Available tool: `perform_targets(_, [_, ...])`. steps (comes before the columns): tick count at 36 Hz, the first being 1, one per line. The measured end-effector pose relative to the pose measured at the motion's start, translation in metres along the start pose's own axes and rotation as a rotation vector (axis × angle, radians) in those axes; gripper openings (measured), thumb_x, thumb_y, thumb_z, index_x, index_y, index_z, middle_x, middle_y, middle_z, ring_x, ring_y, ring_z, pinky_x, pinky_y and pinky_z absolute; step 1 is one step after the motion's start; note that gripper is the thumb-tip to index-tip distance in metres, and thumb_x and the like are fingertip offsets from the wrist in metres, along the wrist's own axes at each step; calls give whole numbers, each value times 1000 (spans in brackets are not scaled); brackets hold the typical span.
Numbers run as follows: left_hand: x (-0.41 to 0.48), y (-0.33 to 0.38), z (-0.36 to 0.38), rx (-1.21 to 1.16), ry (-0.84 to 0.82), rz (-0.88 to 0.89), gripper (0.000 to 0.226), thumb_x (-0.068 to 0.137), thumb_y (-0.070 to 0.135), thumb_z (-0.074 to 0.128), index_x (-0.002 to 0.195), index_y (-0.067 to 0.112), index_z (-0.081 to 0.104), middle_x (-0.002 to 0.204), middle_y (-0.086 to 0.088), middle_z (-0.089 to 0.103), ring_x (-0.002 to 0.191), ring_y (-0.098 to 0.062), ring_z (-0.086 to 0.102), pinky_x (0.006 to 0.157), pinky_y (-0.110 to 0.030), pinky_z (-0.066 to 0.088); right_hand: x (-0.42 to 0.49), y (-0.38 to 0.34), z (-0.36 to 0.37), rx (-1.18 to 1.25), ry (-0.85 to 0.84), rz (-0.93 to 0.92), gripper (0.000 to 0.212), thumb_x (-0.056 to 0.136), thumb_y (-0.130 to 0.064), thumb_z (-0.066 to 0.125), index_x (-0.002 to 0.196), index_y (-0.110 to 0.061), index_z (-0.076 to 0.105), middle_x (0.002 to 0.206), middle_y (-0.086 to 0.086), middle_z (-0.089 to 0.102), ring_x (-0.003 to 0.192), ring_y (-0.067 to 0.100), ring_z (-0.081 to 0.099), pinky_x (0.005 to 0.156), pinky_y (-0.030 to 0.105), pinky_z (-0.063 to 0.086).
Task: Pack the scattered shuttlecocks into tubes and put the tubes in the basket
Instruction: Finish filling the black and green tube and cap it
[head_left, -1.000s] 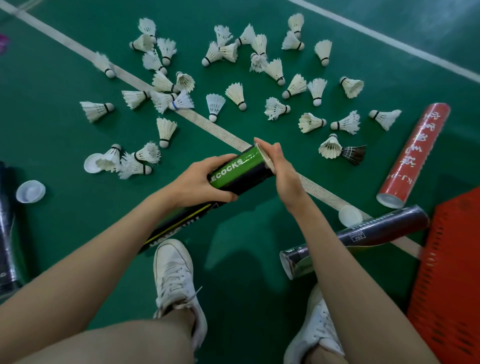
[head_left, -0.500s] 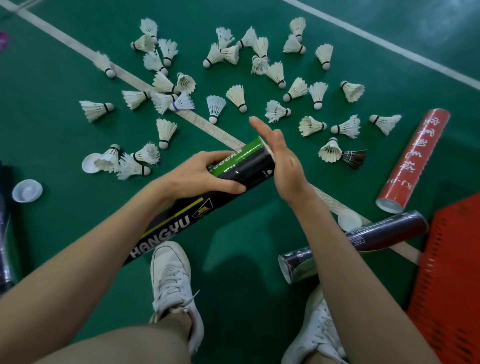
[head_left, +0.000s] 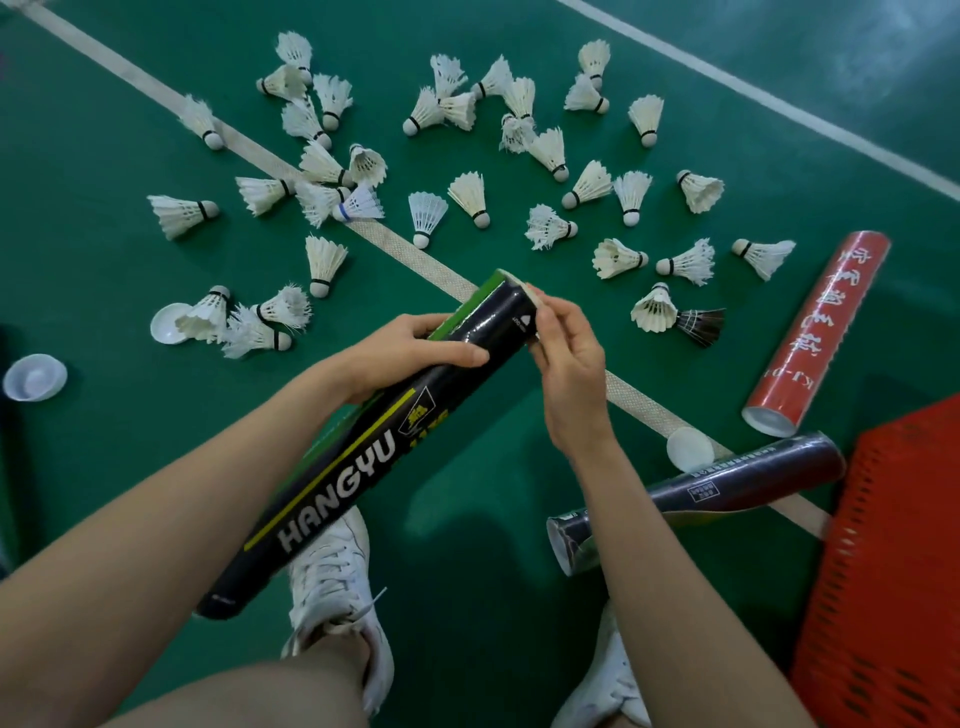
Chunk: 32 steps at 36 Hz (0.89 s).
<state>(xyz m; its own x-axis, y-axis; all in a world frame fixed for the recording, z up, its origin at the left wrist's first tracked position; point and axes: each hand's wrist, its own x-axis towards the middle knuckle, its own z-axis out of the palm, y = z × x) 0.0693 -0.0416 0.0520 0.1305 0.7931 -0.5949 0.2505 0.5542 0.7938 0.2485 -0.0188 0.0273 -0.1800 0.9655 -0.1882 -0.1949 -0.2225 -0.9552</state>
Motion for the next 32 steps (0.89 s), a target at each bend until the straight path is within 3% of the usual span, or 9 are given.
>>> perform_targets(3, [-3,-5,-8,13,-48,-21,58,54,48,78,108,35,63,83,2,74,69,-20,71,57,-28,55,-2,3,-6,-133,-35,-38,19,98,-9,49,97,-16,66,99,1,69,98,17,62,98,44,48])
perform_targets(8, [-2,-6,-13,-49,-51,-22,53,59,41,78,109,26,65,85,-4,73,67,-21,70,55,-28,55,-1,-3,0,-480,-89,-292,17,95,-16,55,108,-9,64,93,-2,69,85,16,65,79,27,54])
perform_targets(10, [-2,-7,-14,-71,-47,-12,60,54,44,78,109,23,66,88,-6,73,68,-22,69,56,-29,55,0,-9,4,-494,-93,-321,15,93,-19,60,103,-9,64,89,-1,69,83,18,66,77,30,55])
perform_targets(17, [0,-5,-20,14,-42,-17,62,50,49,78,107,26,68,90,-8,75,72,-26,71,63,-32,56,-3,-3,8,-423,-30,-216,13,92,-18,61,91,-6,66,81,0,67,76,16,61,74,30,51])
perform_targets(21, [1,-10,-18,82,-21,-36,63,49,52,77,107,27,68,85,-3,75,69,-22,71,61,-29,55,-7,11,10,-389,-1,-129,11,94,-18,58,88,-13,67,80,0,66,76,14,57,77,35,48])
perform_targets(24, [4,-14,-14,167,39,-20,57,57,48,81,109,31,65,89,3,74,71,-16,72,65,-27,55,-8,13,8,-366,-31,-81,13,95,-16,56,90,-12,68,81,-7,67,78,5,59,77,28,49])
perform_targets(27, [6,-14,-9,313,179,85,60,68,39,83,120,42,55,102,13,67,87,-5,66,77,-20,51,-6,8,7,-322,-23,-34,18,97,-20,52,97,-18,70,91,-9,71,90,3,63,86,24,48])
perform_targets(30, [2,-7,0,271,259,250,65,69,32,85,124,41,52,103,15,65,90,1,62,83,-19,49,-4,-4,17,-53,96,6,18,93,-26,56,92,-27,74,118,1,66,116,15,58,104,36,43])
perform_targets(32, [0,0,5,227,313,336,70,67,34,85,128,36,51,105,12,65,91,-3,63,84,-23,51,-4,-19,26,138,121,26,22,95,-21,54,84,-23,72,131,7,56,120,18,54,106,37,41])
